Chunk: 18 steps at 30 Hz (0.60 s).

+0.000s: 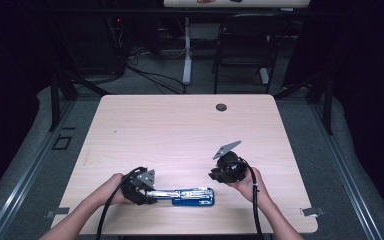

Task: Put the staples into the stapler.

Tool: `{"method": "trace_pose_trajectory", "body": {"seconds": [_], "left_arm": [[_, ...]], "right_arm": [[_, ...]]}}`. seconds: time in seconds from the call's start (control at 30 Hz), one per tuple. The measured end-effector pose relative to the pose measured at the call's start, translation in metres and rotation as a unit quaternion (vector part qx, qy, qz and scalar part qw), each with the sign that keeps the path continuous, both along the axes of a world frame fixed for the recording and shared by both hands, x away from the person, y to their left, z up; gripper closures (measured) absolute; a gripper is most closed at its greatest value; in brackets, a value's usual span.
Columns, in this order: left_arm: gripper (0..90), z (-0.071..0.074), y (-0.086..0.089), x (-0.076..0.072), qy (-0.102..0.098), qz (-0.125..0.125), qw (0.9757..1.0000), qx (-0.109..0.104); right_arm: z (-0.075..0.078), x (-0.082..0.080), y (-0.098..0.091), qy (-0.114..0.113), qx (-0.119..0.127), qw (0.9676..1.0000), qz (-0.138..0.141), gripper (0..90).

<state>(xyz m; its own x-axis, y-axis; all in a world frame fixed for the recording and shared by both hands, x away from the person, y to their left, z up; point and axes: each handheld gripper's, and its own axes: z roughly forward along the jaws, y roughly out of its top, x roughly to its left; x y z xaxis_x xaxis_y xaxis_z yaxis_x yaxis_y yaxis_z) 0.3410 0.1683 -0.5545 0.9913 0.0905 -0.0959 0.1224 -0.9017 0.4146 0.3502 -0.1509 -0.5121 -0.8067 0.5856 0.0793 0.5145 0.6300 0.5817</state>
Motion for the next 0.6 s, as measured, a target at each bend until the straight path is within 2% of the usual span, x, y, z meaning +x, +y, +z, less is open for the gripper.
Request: {"method": "trace_pose_trajectory", "body": {"seconds": [0.2, 0.27, 0.33, 0.53, 0.6], "left_arm": [[64.1, 0.0, 0.0, 0.0, 0.0, -0.001, 1.0, 0.0], [64.1, 0.0, 0.0, 0.0, 0.001, 0.0, 1.0, 0.0], [64.1, 0.0, 0.0, 0.0, 0.001, 0.0, 1.0, 0.0], [64.1, 0.0, 0.0, 0.0, 0.001, 0.0, 1.0, 0.0], [64.1, 0.0, 0.0, 0.001, 0.001, -0.001, 1.0, 0.001]], "right_arm": [[0.0, -0.001, 0.009, -0.002, 0.003, 0.9997, 0.025, 78.4], [0.001, -0.002, 0.013, -0.005, 0.003, 0.999, 0.043, 78.4], [0.001, -0.003, 0.015, -0.004, 0.005, 0.999, 0.045, 78.4], [0.0, -0.004, 0.027, -0.002, 0.006, 0.9962, 0.087, 78.5], [-0.001, -0.005, 0.029, -0.002, 0.009, 0.9958, 0.091, 78.5]]}}
